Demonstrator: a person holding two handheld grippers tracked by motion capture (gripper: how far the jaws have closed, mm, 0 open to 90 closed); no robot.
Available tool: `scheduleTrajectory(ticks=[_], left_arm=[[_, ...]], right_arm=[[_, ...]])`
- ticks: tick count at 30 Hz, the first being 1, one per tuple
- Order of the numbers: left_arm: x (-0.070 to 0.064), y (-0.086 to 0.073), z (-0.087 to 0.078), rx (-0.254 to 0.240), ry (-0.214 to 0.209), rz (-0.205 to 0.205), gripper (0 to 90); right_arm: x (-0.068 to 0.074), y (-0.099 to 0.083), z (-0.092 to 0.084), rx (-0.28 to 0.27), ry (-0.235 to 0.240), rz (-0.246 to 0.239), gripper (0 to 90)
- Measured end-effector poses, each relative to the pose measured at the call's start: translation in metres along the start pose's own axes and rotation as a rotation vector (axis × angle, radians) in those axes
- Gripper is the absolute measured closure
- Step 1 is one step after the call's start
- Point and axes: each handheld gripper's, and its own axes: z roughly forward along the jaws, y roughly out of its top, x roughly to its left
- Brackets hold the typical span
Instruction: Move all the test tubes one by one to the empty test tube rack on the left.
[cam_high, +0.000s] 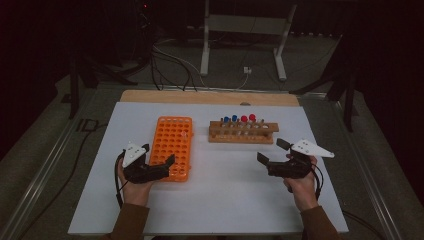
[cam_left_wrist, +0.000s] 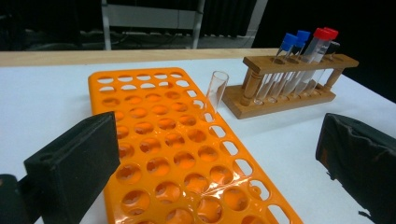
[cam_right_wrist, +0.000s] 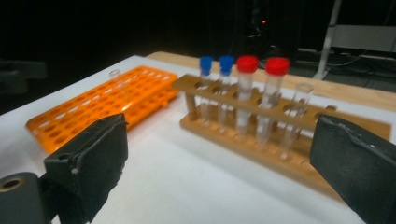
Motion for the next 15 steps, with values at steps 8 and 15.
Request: scheduleTrajectory(ticks=[8, 15], left_arm=[[-0.004, -0.003, 0.003, 0.002, 0.047, 0.066, 0.6], [-0.004, -0.005, 0.005, 0.002, 0.066, 0.078, 0.6]], right_arm=[[-0.019, 0.027, 0.017, -0.015, -0.083, -0.016, 16.6], [-0.043, 0.031, 0.05, 0.034, -0.169, 0.019, 43.1]])
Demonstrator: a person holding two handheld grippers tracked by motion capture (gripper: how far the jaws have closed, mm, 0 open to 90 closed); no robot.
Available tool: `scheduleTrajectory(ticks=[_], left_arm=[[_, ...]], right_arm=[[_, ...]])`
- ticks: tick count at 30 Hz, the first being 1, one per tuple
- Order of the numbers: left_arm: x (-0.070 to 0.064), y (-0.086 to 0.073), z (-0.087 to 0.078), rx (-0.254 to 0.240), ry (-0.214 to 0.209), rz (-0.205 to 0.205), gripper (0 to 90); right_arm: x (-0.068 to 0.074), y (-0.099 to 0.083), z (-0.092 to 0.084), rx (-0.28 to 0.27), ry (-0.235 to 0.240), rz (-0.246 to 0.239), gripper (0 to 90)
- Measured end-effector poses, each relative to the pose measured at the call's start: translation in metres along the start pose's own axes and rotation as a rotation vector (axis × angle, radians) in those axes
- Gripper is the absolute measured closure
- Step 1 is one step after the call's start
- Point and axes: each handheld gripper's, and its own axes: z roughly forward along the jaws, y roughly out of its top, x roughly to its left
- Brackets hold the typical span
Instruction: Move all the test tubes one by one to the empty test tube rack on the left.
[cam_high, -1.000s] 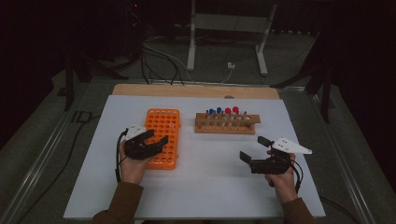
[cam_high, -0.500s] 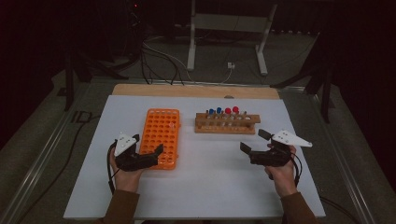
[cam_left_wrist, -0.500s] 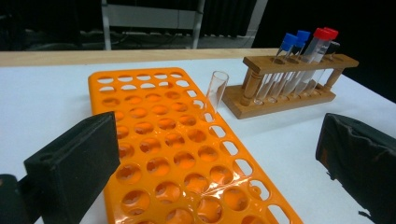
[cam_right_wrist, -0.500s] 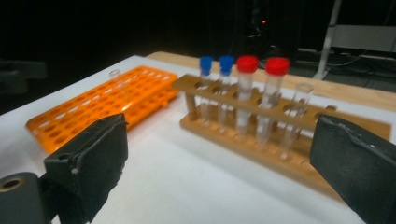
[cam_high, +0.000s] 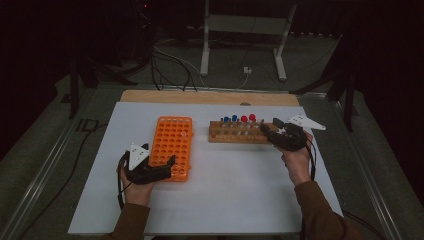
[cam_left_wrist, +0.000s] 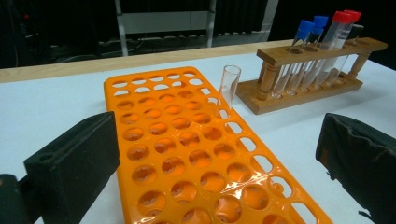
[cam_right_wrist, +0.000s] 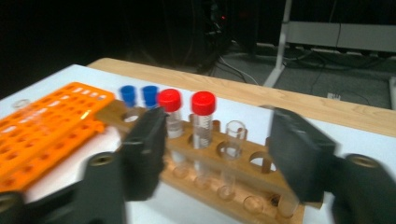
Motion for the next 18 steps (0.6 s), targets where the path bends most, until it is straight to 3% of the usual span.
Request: scheduleTrajectory(ticks=[2, 9, 18], left_arm=[[0.0, -0.001, 0.0, 0.002, 0.006, 0.003, 0.6], [0.004, -0.002, 0.001, 0.01, 0.015, 0.001, 0.6], [0.001, -0.004, 0.004, 0.025, 0.018, 0.021, 0.6]], right_arm=[[-0.002, 0.001, 0.005, 0.01, -0.01, -0.004, 44.7], [-0.01, 0.001, 0.035, 0.069, -0.065, -0.006, 63.2], [-0.005, -0.004, 0.055, 0.115, -0.074, -0.024, 68.1]])
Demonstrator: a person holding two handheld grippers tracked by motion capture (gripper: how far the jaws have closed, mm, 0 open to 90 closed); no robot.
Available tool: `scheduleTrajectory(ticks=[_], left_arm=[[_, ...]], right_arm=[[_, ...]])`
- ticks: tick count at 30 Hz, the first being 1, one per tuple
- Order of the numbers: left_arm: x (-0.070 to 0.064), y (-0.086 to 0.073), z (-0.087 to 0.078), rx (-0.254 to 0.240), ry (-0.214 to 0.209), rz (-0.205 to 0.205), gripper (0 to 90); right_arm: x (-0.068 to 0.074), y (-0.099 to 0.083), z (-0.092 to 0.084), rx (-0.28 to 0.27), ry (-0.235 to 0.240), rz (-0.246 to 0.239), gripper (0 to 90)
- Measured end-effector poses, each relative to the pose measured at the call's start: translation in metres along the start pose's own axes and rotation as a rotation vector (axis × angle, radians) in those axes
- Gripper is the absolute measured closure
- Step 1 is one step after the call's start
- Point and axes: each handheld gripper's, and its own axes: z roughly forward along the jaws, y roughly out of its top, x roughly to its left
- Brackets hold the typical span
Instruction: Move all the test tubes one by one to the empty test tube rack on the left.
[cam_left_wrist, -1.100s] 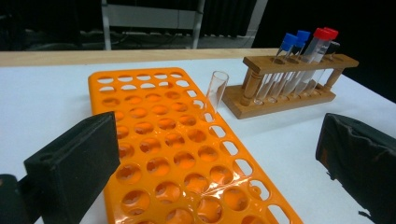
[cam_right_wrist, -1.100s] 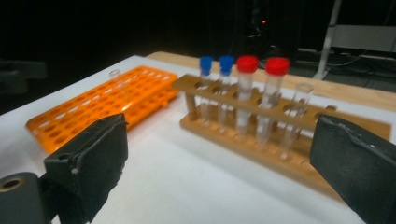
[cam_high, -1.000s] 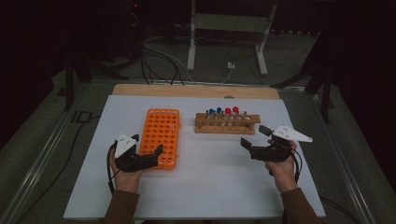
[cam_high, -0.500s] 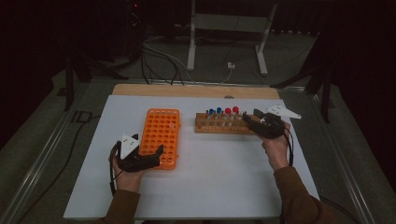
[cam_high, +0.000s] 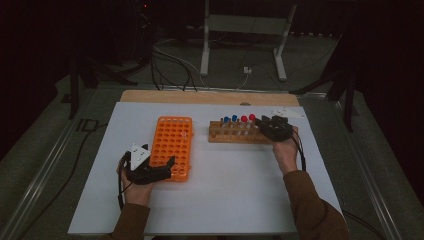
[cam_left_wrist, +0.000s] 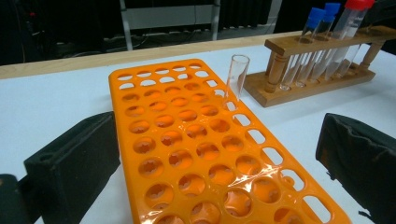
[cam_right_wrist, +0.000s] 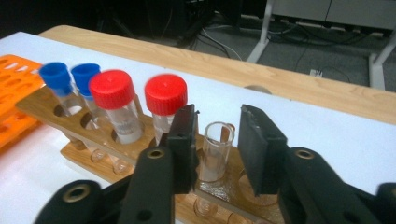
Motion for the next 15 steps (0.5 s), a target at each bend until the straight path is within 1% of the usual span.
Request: scheduleTrajectory(ticks=[2, 6, 9, 10, 13, 15], left_arm=[[-0.0006, -0.0005, 0.0004, 0.003, 0.0, 0.003, 0.6], [-0.0014, -0.0008, 0.0011, 0.006, 0.0, 0.008, 0.6], [-0.0021, -0.001, 0.0014, 0.006, -0.002, 0.007, 0.6], [-0.0024, -0.0011, 0.0015, 0.007, -0.003, 0.007, 0.6], [-0.0037, -0.0014, 0.0023, 0.01, -0.006, 0.011, 0.6], [-0.0053, -0.0019, 0.0031, 0.014, -0.013, 0.015, 0.6]], right_arm=[[0.0002, -0.0034, 0.0044, 0.02, -0.016, 0.016, 72.6], [0.0018, -0.006, 0.0077, 0.032, -0.016, 0.016, 75.1], [0.005, -0.0071, 0.0087, 0.03, -0.015, 0.018, 75.7], [0.0071, -0.0074, 0.0087, 0.029, -0.029, 0.019, 76.1], [0.0081, -0.0076, 0.0086, 0.028, -0.035, 0.029, 76.1], [0.0086, -0.0077, 0.0085, 0.029, -0.035, 0.026, 76.1]])
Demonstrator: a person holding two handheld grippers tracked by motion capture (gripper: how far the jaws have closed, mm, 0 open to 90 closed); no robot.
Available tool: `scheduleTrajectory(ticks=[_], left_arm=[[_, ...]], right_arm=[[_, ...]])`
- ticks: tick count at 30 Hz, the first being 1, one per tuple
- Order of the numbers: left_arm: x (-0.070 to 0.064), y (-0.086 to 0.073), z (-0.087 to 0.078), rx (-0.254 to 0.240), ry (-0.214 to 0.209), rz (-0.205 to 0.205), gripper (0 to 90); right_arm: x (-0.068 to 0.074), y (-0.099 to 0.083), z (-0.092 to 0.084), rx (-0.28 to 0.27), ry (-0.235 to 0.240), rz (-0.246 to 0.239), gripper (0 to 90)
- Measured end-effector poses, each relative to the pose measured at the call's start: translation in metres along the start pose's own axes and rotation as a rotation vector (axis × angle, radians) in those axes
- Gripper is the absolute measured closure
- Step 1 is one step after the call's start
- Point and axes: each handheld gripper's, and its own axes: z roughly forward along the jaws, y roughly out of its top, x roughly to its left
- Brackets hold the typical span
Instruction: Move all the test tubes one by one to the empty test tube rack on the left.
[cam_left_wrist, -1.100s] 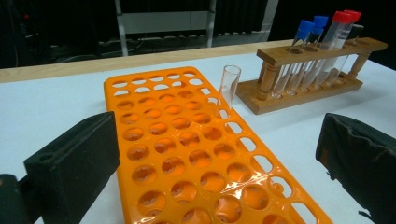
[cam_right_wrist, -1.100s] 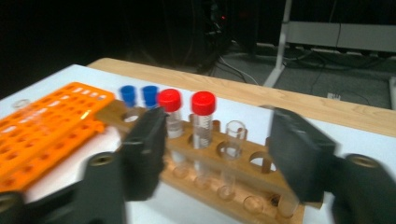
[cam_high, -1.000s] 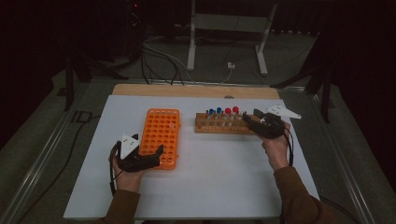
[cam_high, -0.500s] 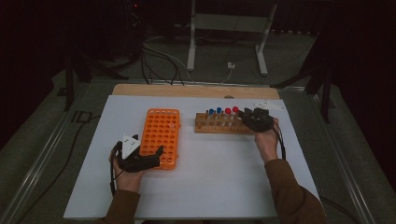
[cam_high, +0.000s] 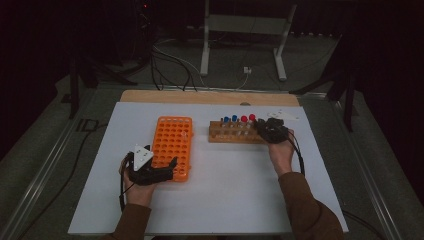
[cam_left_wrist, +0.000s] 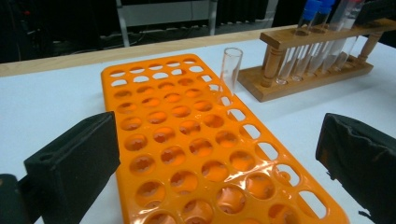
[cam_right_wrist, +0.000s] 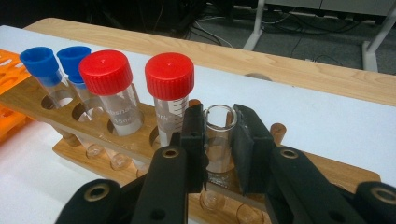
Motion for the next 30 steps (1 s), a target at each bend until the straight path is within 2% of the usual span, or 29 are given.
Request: scheduleTrajectory(ticks=[6, 12, 17, 25, 30], left_arm=[[-0.002, 0.0, 0.002, 0.008, -0.005, 0.012, 0.6], [-0.003, -0.001, 0.002, 0.013, -0.012, 0.007, 0.6], [-0.004, -0.001, 0.004, 0.023, -0.02, 0.008, 0.7], [-0.003, -0.001, 0.005, 0.039, -0.027, -0.005, 0.8], [-0.004, -0.001, 0.005, 0.044, -0.03, 0.001, 0.8]], right_arm=[[-0.002, 0.001, -0.004, -0.004, 0.01, 0.024, 76.5], [-0.002, 0.005, -0.014, -0.047, 0.009, 0.023, 76.5], [0.001, 0.011, -0.024, -0.078, -0.002, -0.018, 76.6], [0.0, 0.02, -0.039, -0.126, 0.002, -0.034, 76.7], [0.0, 0.025, -0.049, -0.153, 0.014, -0.033, 76.7]])
